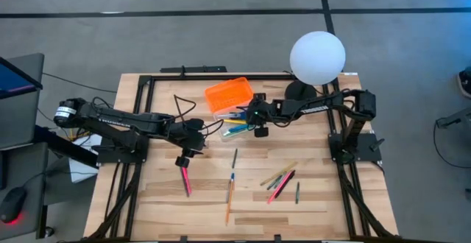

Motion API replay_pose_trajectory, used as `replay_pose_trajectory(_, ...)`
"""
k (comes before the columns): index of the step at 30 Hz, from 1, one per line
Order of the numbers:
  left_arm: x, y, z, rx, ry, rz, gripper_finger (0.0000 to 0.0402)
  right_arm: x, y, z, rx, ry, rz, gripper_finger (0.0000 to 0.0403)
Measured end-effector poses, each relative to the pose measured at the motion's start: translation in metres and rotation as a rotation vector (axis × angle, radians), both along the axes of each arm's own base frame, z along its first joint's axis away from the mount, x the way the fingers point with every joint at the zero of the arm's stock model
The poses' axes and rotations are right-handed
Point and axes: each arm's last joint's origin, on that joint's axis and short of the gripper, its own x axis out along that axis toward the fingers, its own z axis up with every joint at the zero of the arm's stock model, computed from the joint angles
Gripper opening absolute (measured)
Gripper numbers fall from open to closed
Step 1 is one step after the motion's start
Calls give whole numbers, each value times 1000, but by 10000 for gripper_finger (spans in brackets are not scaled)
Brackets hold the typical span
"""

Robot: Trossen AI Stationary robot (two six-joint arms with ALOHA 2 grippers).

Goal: Pick & place school supplies into a supply box
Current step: Put the blue scissors into the supply box

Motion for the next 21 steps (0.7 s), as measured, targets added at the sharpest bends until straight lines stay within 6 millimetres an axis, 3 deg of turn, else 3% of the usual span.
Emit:
replay_pose_trajectory(10,0,0,0,0,-3,0,137,-1,0,-1,0,9,3,77)
replay_pose_trajectory(21,0,0,0,0,-3,0,137,0,0,0,-2,-3,3,147)
